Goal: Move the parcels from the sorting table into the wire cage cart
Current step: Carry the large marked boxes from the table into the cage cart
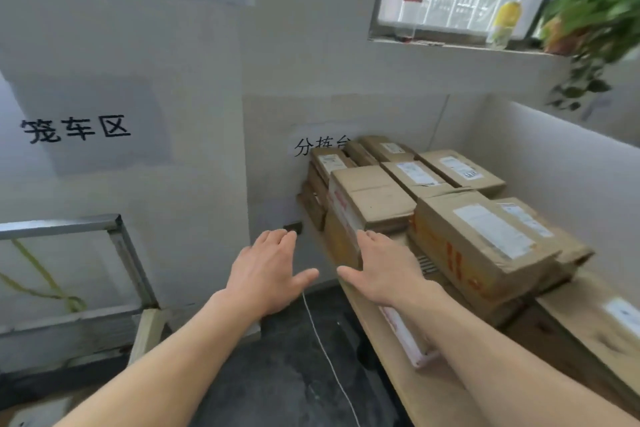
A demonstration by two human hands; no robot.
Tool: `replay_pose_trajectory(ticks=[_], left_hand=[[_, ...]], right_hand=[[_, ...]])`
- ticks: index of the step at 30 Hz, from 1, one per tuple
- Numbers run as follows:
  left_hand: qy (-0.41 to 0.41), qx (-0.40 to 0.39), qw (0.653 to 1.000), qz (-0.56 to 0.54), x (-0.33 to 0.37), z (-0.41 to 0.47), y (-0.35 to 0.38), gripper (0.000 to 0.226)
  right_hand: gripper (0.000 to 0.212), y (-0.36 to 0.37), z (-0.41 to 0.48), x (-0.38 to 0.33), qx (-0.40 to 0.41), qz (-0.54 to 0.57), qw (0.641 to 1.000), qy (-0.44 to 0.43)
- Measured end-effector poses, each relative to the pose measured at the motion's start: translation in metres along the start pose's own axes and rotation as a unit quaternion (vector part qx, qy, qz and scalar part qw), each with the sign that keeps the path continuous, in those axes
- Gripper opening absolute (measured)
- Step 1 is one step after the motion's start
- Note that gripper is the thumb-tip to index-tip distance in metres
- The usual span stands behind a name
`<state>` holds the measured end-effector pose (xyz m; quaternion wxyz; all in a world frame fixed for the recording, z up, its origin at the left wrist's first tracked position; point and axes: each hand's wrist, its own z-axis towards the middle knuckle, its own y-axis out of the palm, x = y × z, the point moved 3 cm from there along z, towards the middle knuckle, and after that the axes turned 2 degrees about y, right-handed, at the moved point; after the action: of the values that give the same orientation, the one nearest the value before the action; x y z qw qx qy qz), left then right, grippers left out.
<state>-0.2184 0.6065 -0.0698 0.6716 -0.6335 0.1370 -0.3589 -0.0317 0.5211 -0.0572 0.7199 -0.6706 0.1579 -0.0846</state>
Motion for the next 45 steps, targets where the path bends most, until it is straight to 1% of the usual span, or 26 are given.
replay_pose_trajectory(ticks=[2, 4, 7, 11, 14, 18, 21, 24, 27, 29, 32, 36, 41, 42, 45], left_hand=[[0.035, -0.009, 0.999, -0.006, 0.031, 0.008, 0.010, 0.085], [0.072, -0.015, 0.997, -0.016, 0.065, 0.013, 0.019, 0.079], [0.129, -0.002, 0.991, -0.043, 0.117, 0.018, 0.027, 0.069], [0.198, 0.038, 0.977, -0.065, 0.185, 0.019, 0.032, 0.059], [0.249, 0.065, 0.962, -0.090, 0.235, 0.018, 0.035, 0.057], [0.287, 0.067, 0.950, -0.103, 0.292, 0.019, 0.051, 0.044], [0.304, 0.051, 0.946, -0.104, 0.330, 0.016, 0.070, 0.040], [0.295, 0.004, 0.951, -0.095, 0.363, 0.017, 0.095, 0.047], [0.251, -0.054, 0.960, -0.116, 0.391, 0.023, 0.129, 0.046], [0.219, -0.092, 0.964, -0.122, 0.407, 0.027, 0.154, 0.046], [0.186, -0.144, 0.964, -0.126, 0.425, 0.032, 0.191, 0.054], [0.160, -0.166, 0.965, -0.125, 0.447, 0.039, 0.224, 0.059], [0.132, -0.184, 0.964, -0.139, 0.473, 0.047, 0.248, 0.055], [0.127, -0.189, 0.963, -0.144, 0.476, 0.048, 0.251, 0.055], [0.111, -0.210, 0.958, -0.161, 0.485, 0.051, 0.262, 0.052]], right_hand=[[0.076, -0.008, -0.019, 0.031, 0.022, -0.001, 0.999, 0.028], [0.068, -0.016, -0.039, 0.062, 0.039, 0.005, 0.998, 0.053], [0.067, -0.028, -0.068, 0.107, 0.078, 0.016, 0.994, 0.081], [0.042, -0.050, -0.100, 0.159, 0.177, 0.002, 0.981, 0.080], [0.034, -0.067, -0.119, 0.189, 0.243, -0.004, 0.967, 0.074], [0.029, -0.074, -0.138, 0.238, 0.249, 0.025, 0.964, 0.092], [0.026, -0.068, -0.153, 0.281, 0.226, 0.046, 0.964, 0.131], [0.027, -0.051, -0.165, 0.331, 0.163, 0.052, 0.964, 0.202], [0.037, -0.026, -0.175, 0.387, 0.057, 0.029, 0.961, 0.270], [0.043, -0.009, -0.182, 0.422, -0.003, 0.028, 0.951, 0.308], [0.045, 0.012, -0.187, 0.471, -0.048, 0.026, 0.937, 0.344], [0.066, 0.032, -0.185, 0.523, -0.071, 0.002, 0.927, 0.368], [0.084, 0.044, -0.174, 0.571, -0.114, -0.005, 0.913, 0.391], [0.091, 0.044, -0.172, 0.578, -0.120, -0.001, 0.912, 0.391], [0.126, 0.044, -0.163, 0.594, -0.159, 0.023, 0.907, 0.389]])
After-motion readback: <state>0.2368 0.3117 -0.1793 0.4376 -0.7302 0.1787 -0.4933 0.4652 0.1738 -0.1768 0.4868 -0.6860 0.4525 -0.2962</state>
